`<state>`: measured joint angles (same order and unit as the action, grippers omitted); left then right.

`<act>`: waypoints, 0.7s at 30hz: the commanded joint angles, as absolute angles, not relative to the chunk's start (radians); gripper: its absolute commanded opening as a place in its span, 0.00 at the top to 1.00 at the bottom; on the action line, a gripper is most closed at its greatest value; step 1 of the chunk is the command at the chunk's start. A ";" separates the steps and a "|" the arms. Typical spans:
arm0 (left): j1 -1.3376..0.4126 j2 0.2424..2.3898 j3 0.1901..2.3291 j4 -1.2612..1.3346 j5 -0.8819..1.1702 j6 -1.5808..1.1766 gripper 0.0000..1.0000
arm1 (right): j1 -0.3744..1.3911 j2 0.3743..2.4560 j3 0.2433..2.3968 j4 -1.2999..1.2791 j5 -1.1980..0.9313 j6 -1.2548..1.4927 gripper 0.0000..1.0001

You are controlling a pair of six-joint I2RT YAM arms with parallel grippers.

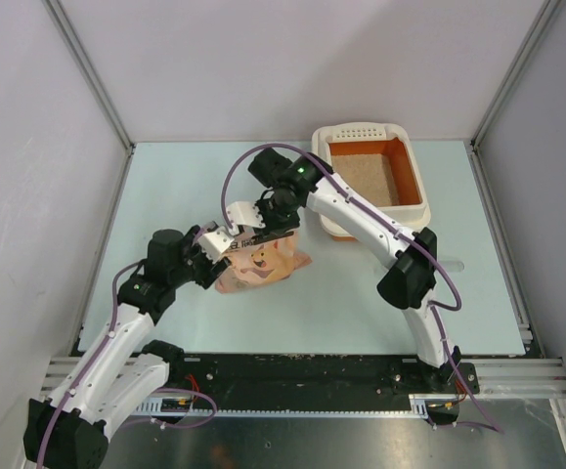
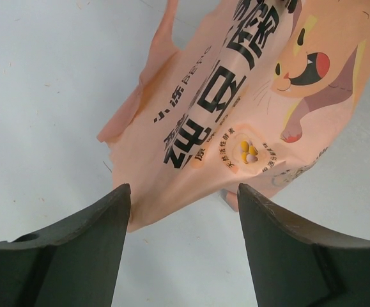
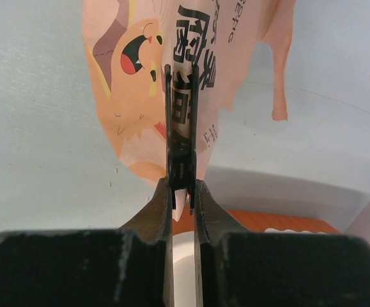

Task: Fill the litter box with clean litter

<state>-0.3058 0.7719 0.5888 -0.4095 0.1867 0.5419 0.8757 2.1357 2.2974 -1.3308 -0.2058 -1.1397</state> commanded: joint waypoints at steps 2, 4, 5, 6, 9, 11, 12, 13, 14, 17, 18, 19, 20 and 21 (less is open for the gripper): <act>-0.313 0.764 0.578 -0.407 0.187 0.538 0.28 | 0.885 2.172 2.350 -1.451 -0.178 -1.172 1.00; -0.314 0.765 0.581 -0.405 0.189 0.540 0.28 | 0.885 2.193 2.376 -1.497 -0.181 -1.175 1.00; -0.314 0.765 0.580 -0.403 0.189 0.537 0.28 | 0.885 2.197 2.394 -1.506 -0.181 -1.178 1.00; -0.314 0.767 0.581 -0.403 0.192 0.537 0.28 | 0.885 2.197 2.393 -1.512 -0.179 -1.189 1.00; -0.314 0.770 0.581 -0.396 0.196 0.526 0.28 | 0.885 2.186 2.373 -1.517 -0.170 -1.206 1.00; -0.316 0.767 0.584 -0.397 0.198 0.519 0.28 | 0.887 2.180 2.358 -1.519 -0.163 -1.210 1.00; -0.318 0.765 0.583 -0.397 0.198 0.518 0.27 | 0.888 2.177 2.346 -1.519 -0.157 -1.212 1.00; -0.322 0.750 0.580 -0.397 0.204 0.518 0.27 | 0.888 2.177 2.345 -1.519 -0.158 -1.209 1.00; -0.325 0.741 0.577 -0.399 0.207 0.528 0.25 | 0.890 2.175 2.344 -1.519 -0.156 -1.206 1.00; -0.334 0.718 0.551 -0.399 0.213 0.551 0.23 | 0.887 2.166 2.332 -1.519 -0.149 -1.198 1.00; -0.337 0.721 0.546 -0.397 0.215 0.549 0.23 | 0.887 2.161 2.327 -1.517 -0.152 -1.193 1.00; -0.341 0.726 0.548 -0.393 0.218 0.543 0.23 | 0.879 2.157 2.326 -1.511 -0.158 -1.187 1.00; -0.342 0.741 0.549 -0.390 0.225 0.510 0.24 | 0.871 2.152 2.326 -1.505 -0.176 -1.169 1.00; -0.342 0.745 0.555 -0.385 0.236 0.494 0.25 | 0.862 2.135 2.321 -1.500 -0.225 -1.160 1.00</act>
<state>-0.3275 0.7330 0.5587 -0.4053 0.1875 0.5404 0.8764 2.1712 2.3371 -1.3491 -0.1871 -1.1706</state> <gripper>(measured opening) 0.766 0.110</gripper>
